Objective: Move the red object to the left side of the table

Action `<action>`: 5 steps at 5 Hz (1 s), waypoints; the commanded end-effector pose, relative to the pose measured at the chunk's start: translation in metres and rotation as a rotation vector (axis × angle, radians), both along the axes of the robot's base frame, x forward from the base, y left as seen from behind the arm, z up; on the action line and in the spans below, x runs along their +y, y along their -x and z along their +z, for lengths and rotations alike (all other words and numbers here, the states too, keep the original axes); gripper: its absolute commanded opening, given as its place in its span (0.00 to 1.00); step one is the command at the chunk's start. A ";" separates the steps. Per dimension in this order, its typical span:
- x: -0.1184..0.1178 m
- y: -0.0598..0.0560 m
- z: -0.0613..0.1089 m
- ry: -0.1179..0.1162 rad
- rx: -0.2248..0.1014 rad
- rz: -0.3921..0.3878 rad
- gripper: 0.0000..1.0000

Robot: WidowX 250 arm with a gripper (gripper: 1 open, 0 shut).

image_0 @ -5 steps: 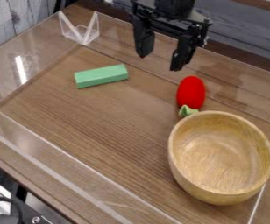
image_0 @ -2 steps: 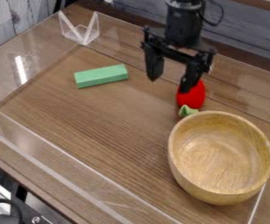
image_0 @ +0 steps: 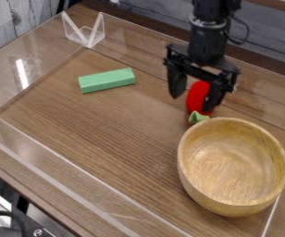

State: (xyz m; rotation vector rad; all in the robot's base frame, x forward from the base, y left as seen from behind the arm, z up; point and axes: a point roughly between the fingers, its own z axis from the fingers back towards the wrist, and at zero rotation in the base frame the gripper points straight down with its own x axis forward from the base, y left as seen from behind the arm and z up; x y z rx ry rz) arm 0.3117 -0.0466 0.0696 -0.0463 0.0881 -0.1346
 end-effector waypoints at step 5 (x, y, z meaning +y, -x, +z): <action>-0.002 -0.038 0.000 0.039 -0.146 -0.024 1.00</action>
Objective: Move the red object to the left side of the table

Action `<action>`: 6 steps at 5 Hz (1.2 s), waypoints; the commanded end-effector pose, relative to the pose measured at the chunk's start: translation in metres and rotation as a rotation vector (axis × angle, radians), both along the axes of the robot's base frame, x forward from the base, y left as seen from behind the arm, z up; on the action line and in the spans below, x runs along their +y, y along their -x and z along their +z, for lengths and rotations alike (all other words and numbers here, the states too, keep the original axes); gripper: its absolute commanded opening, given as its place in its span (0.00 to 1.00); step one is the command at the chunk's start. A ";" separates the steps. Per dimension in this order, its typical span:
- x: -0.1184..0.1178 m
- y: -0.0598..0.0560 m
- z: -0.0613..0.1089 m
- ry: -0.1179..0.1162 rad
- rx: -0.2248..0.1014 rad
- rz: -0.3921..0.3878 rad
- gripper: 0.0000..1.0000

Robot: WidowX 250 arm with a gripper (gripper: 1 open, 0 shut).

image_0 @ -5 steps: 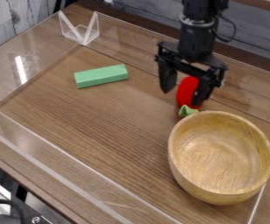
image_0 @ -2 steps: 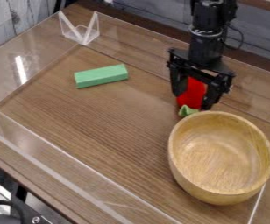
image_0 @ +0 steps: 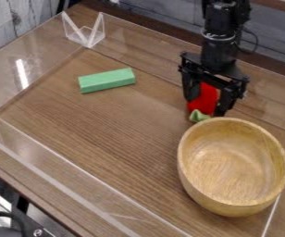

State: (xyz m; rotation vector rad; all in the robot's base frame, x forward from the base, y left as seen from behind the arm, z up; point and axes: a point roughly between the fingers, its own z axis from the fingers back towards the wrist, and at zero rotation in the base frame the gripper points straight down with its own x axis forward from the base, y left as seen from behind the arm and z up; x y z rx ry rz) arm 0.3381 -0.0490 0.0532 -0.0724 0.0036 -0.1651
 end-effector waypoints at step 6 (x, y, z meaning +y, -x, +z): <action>0.009 -0.024 0.000 0.020 -0.071 0.038 0.00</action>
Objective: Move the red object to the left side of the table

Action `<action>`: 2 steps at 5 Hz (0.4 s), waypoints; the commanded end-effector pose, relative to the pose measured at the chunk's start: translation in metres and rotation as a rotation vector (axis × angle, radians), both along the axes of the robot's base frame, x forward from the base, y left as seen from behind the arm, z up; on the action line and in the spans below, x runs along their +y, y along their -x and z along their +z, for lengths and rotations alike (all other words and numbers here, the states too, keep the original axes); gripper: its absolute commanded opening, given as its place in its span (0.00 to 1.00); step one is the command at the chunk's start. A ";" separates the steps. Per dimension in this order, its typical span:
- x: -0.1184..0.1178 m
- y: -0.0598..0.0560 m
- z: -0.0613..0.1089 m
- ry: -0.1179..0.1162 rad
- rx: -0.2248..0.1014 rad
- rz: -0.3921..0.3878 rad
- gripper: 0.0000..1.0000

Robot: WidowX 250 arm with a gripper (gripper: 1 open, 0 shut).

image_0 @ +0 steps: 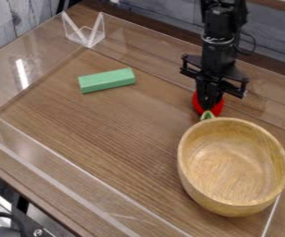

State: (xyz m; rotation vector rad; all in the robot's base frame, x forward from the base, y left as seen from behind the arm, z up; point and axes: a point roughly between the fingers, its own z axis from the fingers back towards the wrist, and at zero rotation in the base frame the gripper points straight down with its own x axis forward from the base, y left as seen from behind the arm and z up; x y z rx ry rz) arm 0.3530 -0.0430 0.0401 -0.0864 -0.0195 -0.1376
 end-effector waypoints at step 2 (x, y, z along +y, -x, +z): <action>0.004 -0.009 0.012 0.006 -0.039 0.019 1.00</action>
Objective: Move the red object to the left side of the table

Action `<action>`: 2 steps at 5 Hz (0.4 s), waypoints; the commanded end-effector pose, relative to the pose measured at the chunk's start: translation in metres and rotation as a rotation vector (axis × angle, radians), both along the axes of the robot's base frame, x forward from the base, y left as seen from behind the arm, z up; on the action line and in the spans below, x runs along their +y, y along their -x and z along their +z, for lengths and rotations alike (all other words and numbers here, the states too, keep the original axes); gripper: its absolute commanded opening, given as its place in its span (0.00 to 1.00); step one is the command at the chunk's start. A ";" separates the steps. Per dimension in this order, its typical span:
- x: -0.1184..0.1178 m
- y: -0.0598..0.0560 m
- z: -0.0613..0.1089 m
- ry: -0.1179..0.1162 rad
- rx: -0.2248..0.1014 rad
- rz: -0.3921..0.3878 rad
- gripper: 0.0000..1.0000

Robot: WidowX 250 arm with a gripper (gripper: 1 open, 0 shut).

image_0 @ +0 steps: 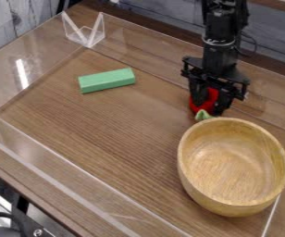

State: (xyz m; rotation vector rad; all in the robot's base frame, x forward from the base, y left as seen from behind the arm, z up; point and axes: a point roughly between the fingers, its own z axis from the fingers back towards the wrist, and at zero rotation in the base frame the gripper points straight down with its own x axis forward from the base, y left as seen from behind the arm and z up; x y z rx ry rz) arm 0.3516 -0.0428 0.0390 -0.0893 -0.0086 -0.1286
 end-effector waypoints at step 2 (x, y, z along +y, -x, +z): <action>0.007 -0.013 0.013 0.007 -0.052 0.024 0.00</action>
